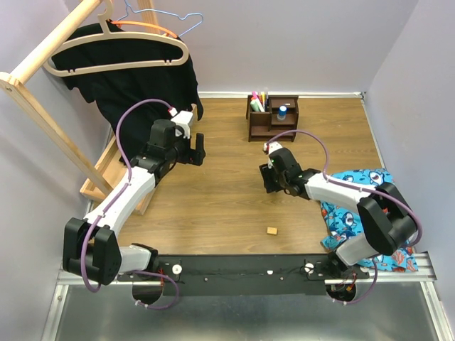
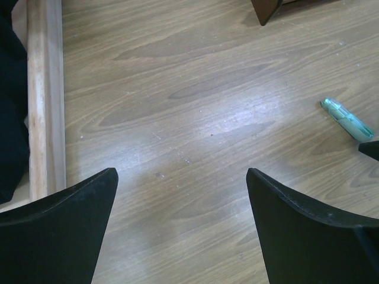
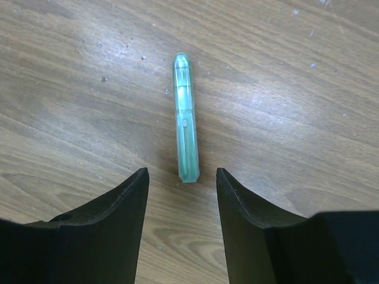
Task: Sort the stationery into containers
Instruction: Place the pen in the storage box.
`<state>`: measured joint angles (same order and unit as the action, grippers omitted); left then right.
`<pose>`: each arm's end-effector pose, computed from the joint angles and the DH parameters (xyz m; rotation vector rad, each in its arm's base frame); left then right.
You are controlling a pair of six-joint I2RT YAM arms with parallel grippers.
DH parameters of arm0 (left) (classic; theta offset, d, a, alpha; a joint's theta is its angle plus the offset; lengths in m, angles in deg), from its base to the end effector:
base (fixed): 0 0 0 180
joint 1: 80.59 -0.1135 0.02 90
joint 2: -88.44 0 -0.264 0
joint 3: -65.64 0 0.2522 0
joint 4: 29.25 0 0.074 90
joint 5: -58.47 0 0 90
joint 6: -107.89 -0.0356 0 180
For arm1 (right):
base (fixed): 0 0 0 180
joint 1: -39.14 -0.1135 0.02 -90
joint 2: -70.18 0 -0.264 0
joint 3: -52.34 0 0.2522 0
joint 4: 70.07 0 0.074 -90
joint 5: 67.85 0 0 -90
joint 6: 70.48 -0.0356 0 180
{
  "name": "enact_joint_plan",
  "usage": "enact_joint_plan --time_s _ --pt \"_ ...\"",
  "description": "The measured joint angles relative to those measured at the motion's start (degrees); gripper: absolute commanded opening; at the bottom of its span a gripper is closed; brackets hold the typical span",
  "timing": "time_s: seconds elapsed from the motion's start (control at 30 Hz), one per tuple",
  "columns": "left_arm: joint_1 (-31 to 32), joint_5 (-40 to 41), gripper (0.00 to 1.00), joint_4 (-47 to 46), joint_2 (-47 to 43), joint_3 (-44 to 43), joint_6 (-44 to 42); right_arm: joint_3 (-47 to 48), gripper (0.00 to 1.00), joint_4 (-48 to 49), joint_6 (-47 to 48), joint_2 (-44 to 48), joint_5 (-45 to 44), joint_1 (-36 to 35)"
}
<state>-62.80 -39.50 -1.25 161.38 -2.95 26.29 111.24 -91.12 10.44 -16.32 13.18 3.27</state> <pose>0.2711 -0.0922 0.2883 0.2589 2.1424 -0.4152 0.2460 0.1710 0.1782 -0.4894 2.3632 0.1732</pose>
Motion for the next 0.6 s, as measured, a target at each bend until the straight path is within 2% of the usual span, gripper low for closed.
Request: enact_joint_plan --time_s 0.13,0.3,0.47,0.57,0.6 --pt "0.4 0.0 0.99 -0.2 -0.1 0.3 0.0 0.0 0.52 0.0 0.2 -1.6 0.8 0.2" --pt "0.4 0.0 0.99 -0.6 -0.3 0.5 0.0 0.2 0.41 0.0 0.4 -3.0 1.0 0.5" --pt "0.4 0.0 0.99 -1.0 -0.3 0.5 0.0 0.7 0.38 0.0 0.7 -3.9 1.3 0.7" --pt "0.4 0.0 0.99 -1.0 -0.3 0.7 0.0 0.8 0.31 0.0 0.9 -4.4 1.4 0.7" --pt "0.4 0.0 0.99 -1.1 -0.3 0.7 0.0 0.8 0.26 0.0 1.0 -4.6 1.4 0.7"
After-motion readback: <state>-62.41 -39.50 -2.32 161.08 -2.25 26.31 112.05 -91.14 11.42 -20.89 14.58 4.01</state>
